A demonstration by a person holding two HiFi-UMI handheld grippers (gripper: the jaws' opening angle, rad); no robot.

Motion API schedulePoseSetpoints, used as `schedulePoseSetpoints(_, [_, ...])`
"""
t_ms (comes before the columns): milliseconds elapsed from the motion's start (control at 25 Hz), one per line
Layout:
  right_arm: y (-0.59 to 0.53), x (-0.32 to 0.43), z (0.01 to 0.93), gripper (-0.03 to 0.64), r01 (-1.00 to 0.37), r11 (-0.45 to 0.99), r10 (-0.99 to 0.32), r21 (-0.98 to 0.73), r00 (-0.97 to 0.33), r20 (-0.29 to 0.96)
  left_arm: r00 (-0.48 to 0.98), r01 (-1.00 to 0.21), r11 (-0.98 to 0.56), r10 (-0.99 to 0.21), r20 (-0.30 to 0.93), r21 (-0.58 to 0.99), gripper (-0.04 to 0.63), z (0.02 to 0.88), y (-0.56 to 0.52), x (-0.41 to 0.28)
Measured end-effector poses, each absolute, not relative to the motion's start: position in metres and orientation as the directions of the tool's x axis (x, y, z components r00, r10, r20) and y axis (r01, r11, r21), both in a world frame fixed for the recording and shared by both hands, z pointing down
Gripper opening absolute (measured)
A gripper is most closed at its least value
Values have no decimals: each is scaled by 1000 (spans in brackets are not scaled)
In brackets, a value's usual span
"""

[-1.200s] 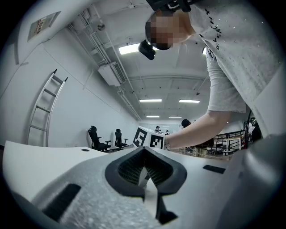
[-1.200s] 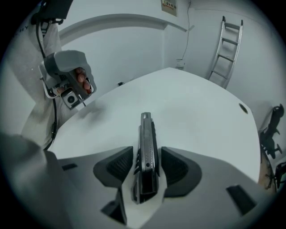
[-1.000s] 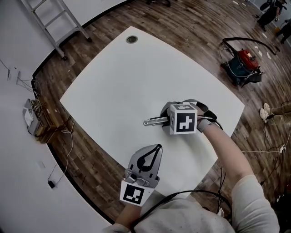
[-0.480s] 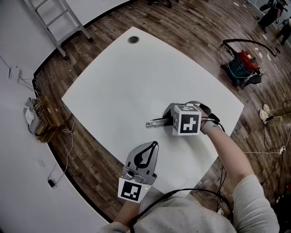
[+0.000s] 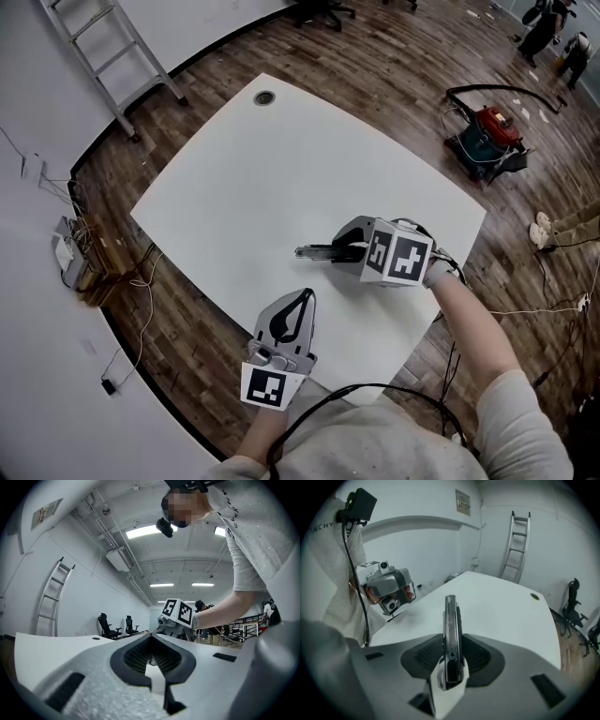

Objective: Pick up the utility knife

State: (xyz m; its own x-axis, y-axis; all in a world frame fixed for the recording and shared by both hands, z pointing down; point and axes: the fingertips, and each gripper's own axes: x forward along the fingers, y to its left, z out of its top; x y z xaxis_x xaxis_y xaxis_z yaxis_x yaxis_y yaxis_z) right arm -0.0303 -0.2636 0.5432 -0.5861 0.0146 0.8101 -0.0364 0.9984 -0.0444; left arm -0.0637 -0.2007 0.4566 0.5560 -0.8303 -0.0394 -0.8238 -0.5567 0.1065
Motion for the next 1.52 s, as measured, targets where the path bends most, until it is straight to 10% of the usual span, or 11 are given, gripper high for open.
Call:
schedulePoseSetpoints(600, [-222,-10,447,133,-381,912,-291,-153,-862,415,517,-853,-521,-851,-87,24,8,415,-189,-74])
schedulePoseSetpoints(1520, [-160,9,371,133,-495,837,-473,-231,-869,146,471,-878,-478,-868,-155,8,8,371,-146,-70])
